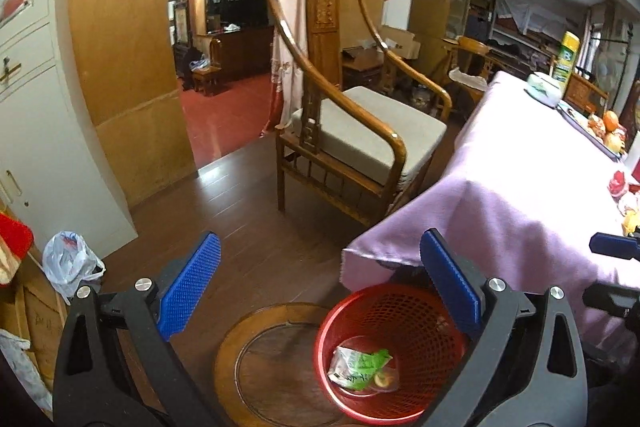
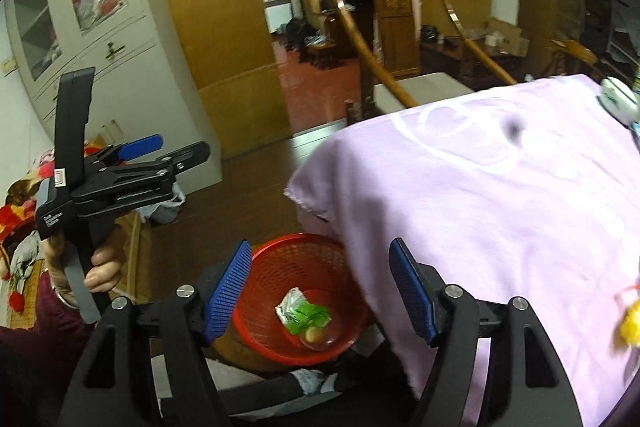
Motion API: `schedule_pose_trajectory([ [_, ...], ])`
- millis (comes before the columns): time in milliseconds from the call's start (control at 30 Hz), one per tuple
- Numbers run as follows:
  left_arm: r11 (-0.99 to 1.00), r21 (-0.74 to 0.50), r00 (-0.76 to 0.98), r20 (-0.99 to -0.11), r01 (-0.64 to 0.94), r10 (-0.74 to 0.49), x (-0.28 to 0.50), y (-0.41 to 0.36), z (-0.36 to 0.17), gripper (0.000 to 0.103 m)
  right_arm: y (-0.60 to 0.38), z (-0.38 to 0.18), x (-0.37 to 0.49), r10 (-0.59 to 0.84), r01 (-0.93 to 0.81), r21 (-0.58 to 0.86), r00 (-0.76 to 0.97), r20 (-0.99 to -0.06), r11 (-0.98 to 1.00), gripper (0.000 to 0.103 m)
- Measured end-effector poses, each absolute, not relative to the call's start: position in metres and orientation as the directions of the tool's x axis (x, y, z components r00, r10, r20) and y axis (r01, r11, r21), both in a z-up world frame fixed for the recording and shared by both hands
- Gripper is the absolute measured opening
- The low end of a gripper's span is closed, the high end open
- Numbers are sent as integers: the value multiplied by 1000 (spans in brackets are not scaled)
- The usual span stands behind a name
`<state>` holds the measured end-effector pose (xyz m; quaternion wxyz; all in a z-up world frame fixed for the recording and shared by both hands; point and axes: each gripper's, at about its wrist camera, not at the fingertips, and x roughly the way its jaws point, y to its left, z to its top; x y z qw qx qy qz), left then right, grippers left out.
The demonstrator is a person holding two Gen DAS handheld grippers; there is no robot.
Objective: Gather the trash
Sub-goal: 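Grasp the yellow mesh ball with the left tool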
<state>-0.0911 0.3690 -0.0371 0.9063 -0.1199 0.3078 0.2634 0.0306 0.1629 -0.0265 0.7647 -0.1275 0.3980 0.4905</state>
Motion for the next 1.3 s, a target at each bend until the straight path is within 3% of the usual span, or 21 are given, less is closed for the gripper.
schedule_pose_trajectory([
  [367,914,-50,753,-586,-403,300,-65,290,-7,96,45,-4,46,644,-735,185,408,-647,652,76],
  [667,982,-23,779,-613,-188,135,-15,190,-1,96,-102,6,62,532,-517,202,637,-558,832,86],
  [967,994,-110,737,-670,22,-91,69,95,-10,96,-203,-17,82,325,-271,180,767,-553,946,87],
  [1300,985,-129,644,-745,117,-175,157,36,-38,96,-240,-32,121,230,-155,177,789,-570,972,90],
])
